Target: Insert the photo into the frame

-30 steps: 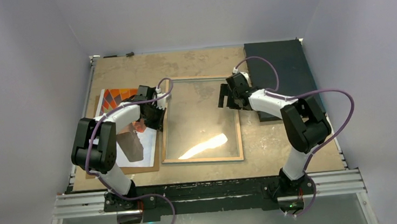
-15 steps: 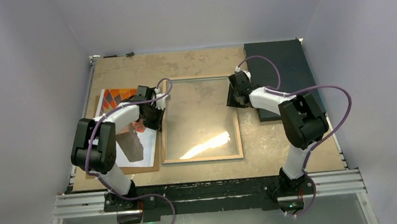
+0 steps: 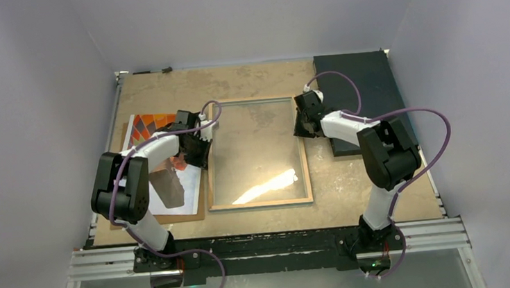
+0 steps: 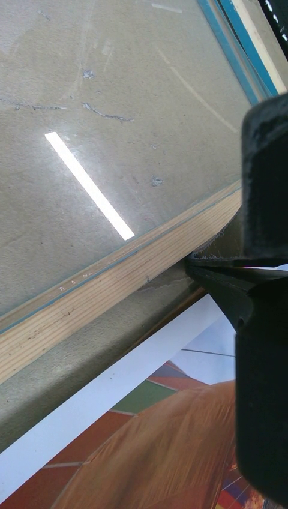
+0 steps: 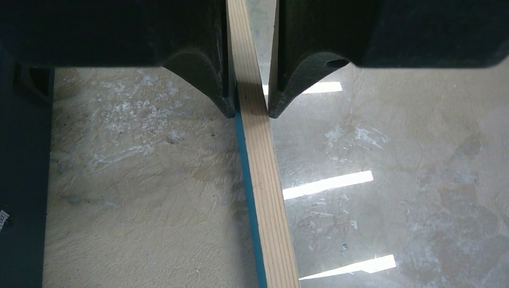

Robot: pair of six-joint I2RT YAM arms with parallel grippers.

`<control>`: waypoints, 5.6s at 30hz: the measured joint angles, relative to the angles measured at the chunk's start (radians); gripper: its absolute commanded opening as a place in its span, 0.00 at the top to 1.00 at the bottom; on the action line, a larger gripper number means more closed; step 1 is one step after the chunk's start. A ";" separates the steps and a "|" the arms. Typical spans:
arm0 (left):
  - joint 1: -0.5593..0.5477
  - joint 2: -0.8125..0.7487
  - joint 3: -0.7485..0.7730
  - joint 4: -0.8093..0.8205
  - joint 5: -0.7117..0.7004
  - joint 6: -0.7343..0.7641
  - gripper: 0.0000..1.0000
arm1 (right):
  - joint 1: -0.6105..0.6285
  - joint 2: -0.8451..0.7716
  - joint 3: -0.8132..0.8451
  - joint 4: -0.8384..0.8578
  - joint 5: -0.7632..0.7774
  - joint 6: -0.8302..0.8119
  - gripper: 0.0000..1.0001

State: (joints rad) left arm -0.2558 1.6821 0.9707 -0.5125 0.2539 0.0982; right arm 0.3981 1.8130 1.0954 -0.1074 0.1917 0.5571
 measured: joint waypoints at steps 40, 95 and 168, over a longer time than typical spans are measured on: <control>0.177 -0.033 0.340 -0.263 0.082 0.077 0.79 | 0.029 -0.102 0.091 -0.043 0.085 -0.011 0.26; 0.716 0.068 0.068 0.088 -0.354 0.441 1.00 | 0.556 0.588 0.876 -0.123 -0.172 0.241 0.18; 0.672 0.046 -0.009 0.194 -0.426 0.499 1.00 | 0.530 0.494 0.654 0.186 -0.250 0.259 0.19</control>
State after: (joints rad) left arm 0.4164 1.7279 0.9615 -0.3183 -0.1722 0.5968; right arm 0.9279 2.3066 1.7493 0.0788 -0.0582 0.8162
